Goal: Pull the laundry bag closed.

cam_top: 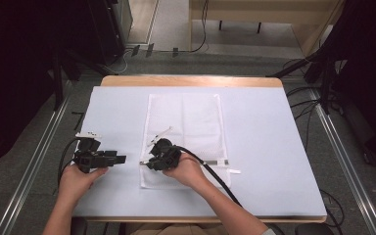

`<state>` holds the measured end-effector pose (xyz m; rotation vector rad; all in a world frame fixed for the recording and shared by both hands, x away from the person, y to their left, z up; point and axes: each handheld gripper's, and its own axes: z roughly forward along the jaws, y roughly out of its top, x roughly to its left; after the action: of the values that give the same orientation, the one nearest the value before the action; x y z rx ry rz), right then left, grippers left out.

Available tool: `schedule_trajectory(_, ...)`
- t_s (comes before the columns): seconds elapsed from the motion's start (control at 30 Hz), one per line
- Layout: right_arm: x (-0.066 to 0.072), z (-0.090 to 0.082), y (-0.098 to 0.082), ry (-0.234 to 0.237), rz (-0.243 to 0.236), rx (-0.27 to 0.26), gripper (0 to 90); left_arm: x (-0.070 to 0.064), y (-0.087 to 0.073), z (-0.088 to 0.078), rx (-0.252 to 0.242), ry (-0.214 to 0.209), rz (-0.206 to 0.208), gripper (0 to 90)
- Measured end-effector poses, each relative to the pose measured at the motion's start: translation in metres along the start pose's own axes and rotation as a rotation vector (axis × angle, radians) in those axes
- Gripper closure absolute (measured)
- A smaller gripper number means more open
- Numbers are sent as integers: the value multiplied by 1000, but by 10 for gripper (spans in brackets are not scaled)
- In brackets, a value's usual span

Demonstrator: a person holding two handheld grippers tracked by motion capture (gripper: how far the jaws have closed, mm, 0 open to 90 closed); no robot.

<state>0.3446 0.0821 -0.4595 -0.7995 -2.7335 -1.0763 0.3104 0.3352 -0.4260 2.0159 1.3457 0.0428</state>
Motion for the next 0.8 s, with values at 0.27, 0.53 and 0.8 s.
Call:
schedule_trajectory(0.27,5,4,5,4,-12,-4,781,0,0,0,4,0,5,437)
schedule_trajectory(0.53,8,12,12,15,-15,1,818,0,0,0,4,-1,5,436)
schedule_trajectory(0.8,8,15,13,-6,-37,-2,865,-1,0,1,8,-9,13,441)
